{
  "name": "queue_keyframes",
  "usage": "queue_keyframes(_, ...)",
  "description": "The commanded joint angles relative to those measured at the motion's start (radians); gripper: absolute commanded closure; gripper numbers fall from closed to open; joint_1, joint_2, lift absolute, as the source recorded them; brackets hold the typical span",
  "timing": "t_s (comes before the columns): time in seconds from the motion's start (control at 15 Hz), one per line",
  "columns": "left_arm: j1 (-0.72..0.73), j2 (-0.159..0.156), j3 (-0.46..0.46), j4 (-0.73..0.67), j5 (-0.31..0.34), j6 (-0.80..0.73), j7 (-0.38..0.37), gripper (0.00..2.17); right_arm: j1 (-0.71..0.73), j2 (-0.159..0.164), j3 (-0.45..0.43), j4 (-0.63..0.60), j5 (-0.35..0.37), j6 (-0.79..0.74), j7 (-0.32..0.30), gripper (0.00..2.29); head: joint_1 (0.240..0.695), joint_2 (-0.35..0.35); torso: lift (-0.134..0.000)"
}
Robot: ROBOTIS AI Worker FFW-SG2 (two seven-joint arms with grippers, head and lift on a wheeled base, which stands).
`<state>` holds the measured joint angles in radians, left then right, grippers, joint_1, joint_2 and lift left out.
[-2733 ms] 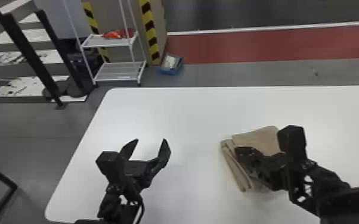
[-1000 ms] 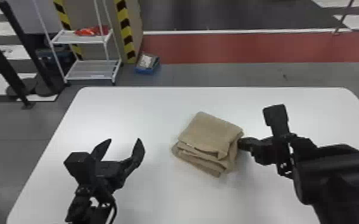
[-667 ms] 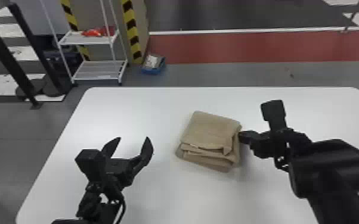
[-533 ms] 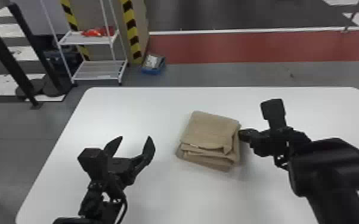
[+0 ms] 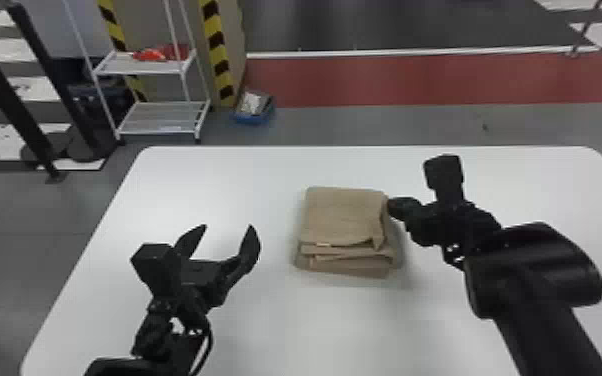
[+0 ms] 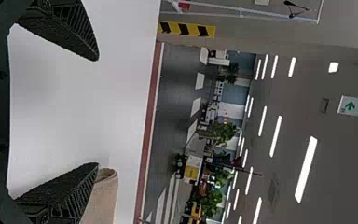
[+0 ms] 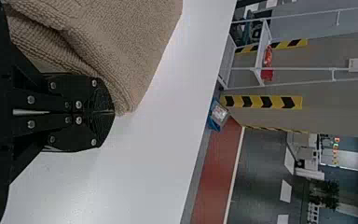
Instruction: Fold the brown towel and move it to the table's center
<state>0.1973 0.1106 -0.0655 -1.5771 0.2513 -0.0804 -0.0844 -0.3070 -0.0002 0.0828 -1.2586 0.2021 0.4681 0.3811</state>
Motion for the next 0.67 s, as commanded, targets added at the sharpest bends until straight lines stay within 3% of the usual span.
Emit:
queue_keyframes(0.0, -0.026, 0.006, -0.019, 0.023, 0.006, 0.000, 0.000, 0.07, -0.012, 0.001, -0.003, 0.024, 0.003, -0.033, -0.004, 2.05, 0.695, 0.072, -0.097)
queue_keyframes(0.33, -0.038, 0.014, -0.027, 0.032, 0.014, 0.000, 0.000, 0.07, 0.049, 0.001, -0.063, -0.010, -0.016, -0.095, -0.016, 2.05, 0.695, 0.054, -0.097)
queue_keyframes(0.6, -0.036, 0.014, -0.027, 0.035, 0.014, 0.000, 0.000, 0.07, 0.270, -0.007, -0.124, -0.315, -0.099, -0.030, 0.016, 2.05, 0.695, 0.031, -0.097)
